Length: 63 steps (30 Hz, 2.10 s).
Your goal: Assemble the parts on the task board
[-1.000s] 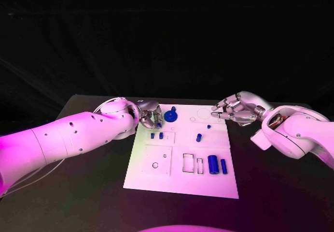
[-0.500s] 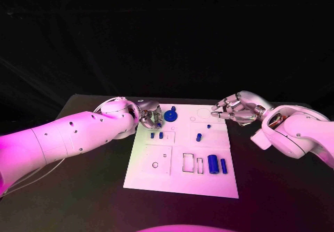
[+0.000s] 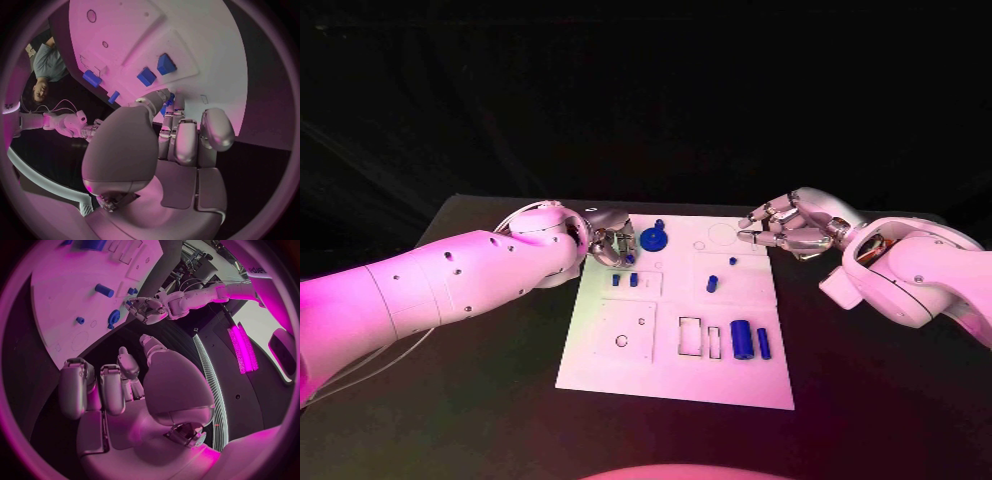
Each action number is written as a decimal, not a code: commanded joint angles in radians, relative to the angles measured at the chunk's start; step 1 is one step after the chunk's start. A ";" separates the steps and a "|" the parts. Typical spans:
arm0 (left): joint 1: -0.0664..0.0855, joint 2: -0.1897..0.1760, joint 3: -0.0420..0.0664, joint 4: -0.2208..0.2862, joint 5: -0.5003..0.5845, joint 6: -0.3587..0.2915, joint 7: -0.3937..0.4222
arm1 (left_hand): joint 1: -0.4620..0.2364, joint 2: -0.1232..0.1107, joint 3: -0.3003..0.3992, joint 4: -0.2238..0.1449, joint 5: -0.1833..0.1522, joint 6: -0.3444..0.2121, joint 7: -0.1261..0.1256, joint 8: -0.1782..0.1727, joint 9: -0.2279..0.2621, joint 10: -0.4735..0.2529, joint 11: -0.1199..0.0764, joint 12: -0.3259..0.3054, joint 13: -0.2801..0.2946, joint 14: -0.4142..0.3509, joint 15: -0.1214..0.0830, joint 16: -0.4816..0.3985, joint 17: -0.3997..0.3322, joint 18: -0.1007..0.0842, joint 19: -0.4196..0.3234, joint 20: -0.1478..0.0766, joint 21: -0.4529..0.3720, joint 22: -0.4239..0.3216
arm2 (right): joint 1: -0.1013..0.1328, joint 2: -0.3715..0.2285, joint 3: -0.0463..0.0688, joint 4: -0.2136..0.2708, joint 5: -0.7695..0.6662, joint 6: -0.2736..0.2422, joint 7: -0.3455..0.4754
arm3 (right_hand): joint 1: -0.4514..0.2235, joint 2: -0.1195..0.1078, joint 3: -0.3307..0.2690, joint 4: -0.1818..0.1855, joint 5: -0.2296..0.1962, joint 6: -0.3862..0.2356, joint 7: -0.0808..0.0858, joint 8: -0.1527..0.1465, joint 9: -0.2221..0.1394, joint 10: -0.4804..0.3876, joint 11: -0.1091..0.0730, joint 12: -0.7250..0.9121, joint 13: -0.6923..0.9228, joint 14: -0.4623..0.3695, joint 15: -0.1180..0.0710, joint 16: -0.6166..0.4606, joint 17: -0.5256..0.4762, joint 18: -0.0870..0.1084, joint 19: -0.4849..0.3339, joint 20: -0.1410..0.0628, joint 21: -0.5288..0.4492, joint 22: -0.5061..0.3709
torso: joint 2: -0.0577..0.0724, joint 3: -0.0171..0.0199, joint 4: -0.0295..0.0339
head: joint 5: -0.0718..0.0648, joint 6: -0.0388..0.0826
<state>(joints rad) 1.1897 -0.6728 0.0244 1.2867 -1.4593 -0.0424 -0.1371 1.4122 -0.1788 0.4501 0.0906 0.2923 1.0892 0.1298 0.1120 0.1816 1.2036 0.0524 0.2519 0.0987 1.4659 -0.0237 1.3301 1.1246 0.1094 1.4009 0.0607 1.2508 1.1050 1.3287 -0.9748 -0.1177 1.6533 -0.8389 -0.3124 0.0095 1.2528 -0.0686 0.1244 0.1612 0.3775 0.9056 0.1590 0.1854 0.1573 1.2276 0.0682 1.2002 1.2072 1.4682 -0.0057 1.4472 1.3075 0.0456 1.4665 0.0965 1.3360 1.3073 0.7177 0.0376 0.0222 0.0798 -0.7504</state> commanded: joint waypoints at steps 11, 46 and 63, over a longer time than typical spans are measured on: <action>0.000 -0.001 0.000 0.002 0.003 0.013 -0.003 | -0.003 -0.006 -0.004 -0.002 0.001 -0.009 -0.001 -0.009 -0.004 0.008 0.003 -0.005 0.003 0.015 0.000 0.007 -0.002 -0.013 -0.005 0.003 0.005 0.004 | 0.000 0.000 0.000 0.001 -0.002 0.000 0.005 | 0.004 0.007 0.007 -0.001 0.005 0.003 -0.006 0.007 -0.001 0.000 -0.001 0.005 0.002 0.064 -0.006 0.000 0.115 0.014 0.003 -0.007 -0.004 0.053 | 0.001 0.0002 0.0001 | -0.002 -0.002; 0.016 -0.178 0.011 0.104 0.470 -0.222 0.114 | 0.013 0.006 0.018 -0.023 0.002 0.027 0.011 0.004 -0.037 0.031 0.013 -0.041 0.050 0.005 0.008 0.009 -0.028 -0.055 0.036 0.022 0.156 0.218 | 0.000 0.025 0.000 -0.041 -0.569 0.029 -0.131 | 0.156 -0.043 0.215 -0.076 -0.138 0.107 -0.024 0.014 -0.021 -0.183 -0.009 -0.835 -0.768 0.048 -0.015 -0.120 -0.006 0.021 0.003 -0.017 -0.055 0.025 | -0.001 -0.0001 -0.0020 | -0.053 0.025; 0.016 -0.288 0.001 0.275 1.387 -0.128 0.450 | -0.077 0.037 -0.132 0.021 -0.001 -0.013 0.031 -0.026 -0.064 -0.042 0.033 -0.035 0.083 -0.207 0.030 -0.364 -0.621 0.077 -0.284 0.035 -0.398 -0.449 | -0.017 0.144 -0.004 -0.110 -0.925 0.137 -0.264 | 0.130 -0.091 0.256 -0.073 -0.162 0.122 -0.023 -0.033 -0.035 -0.179 0.008 -0.964 -0.895 0.050 -0.002 -0.132 -0.027 0.017 0.013 -0.005 -0.040 0.041 | 0.000 -0.0025 0.0008 | -0.093 0.028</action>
<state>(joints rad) 1.2055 -0.9600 0.0254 1.5546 -0.2515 -0.2157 0.2158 1.3345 -0.1547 0.3214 0.1113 0.2923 1.0800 0.1602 0.0911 0.1184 1.1673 0.0846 0.2131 0.1803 1.2494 0.0069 0.9696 0.5056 0.1796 1.1137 0.0962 0.8573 0.6607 1.3138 -0.8339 -0.1217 1.5479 -1.6742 -0.2203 -0.2138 1.3858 -0.1491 0.3745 0.0884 0.2197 1.0184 0.1358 0.1581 0.1237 1.0490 0.0679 0.2407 0.3139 1.4670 -0.0143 1.3172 1.2819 0.0612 1.4643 0.0841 1.2922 1.3075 0.7185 0.0346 0.0228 -0.0142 -0.7222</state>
